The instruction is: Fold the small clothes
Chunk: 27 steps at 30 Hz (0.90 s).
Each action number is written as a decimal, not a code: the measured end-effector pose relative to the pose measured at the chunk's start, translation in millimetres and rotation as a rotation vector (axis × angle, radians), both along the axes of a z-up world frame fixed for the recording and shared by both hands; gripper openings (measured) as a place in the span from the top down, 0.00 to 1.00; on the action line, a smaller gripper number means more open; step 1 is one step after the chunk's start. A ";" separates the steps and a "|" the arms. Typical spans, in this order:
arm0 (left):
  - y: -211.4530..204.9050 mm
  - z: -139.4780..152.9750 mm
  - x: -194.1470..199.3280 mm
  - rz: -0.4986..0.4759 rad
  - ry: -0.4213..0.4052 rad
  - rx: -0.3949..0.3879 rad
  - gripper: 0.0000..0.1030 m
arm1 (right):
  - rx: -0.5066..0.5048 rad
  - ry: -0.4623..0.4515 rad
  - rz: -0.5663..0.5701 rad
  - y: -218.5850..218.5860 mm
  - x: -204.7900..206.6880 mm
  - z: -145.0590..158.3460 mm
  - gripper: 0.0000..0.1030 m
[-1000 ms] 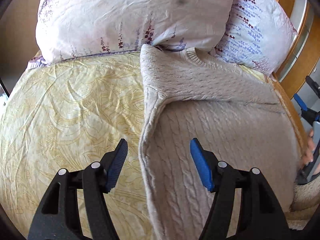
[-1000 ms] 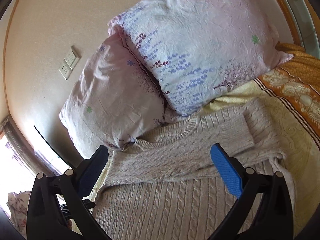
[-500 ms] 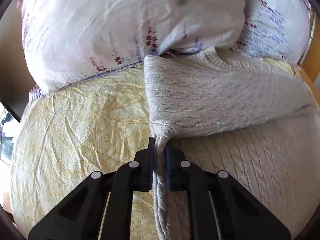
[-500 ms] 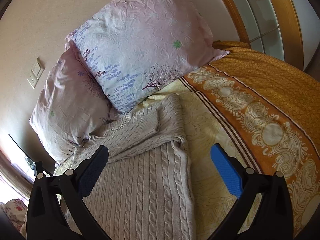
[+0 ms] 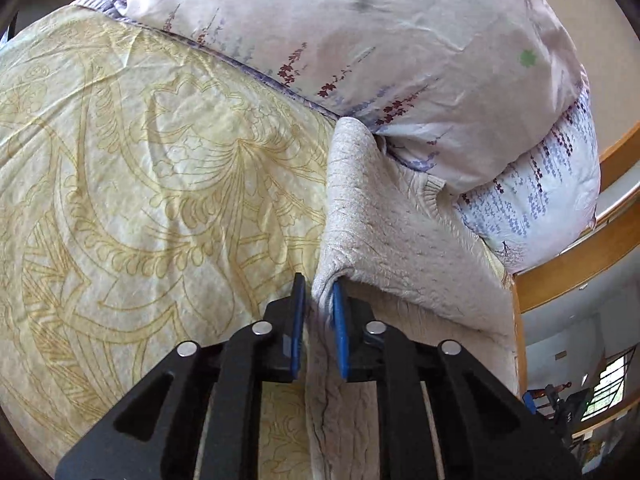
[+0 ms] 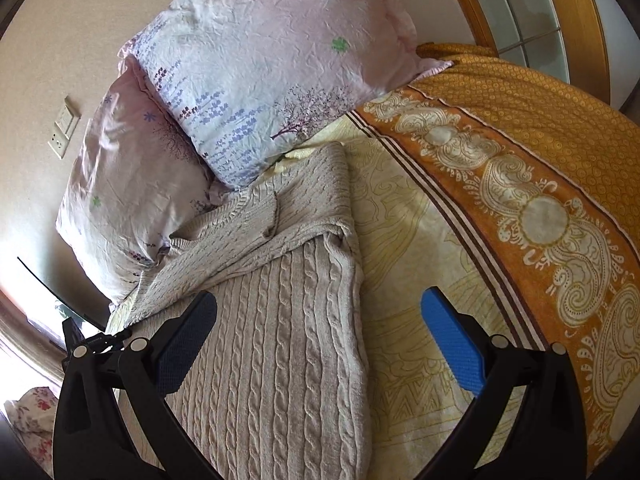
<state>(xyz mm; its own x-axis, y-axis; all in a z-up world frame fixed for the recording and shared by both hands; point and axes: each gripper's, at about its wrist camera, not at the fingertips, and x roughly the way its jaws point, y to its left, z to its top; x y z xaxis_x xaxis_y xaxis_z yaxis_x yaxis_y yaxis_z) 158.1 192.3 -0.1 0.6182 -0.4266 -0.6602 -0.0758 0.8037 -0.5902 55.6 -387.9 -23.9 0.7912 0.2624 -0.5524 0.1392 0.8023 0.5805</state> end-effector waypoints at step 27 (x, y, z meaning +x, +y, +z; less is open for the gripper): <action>-29.0 -16.9 -152.5 -0.276 0.005 -0.328 0.75 | 0.439 0.030 0.379 -4.5 -33.7 -51.0 0.64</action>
<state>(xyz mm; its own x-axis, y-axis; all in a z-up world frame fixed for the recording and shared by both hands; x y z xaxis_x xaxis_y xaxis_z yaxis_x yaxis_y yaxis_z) 5.7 163.3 -17.0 0.4487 -0.7635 -0.4645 0.1124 0.5638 -0.8182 21.9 -392.4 -74.9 0.5829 0.7342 -0.3483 -0.0895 0.4840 0.8705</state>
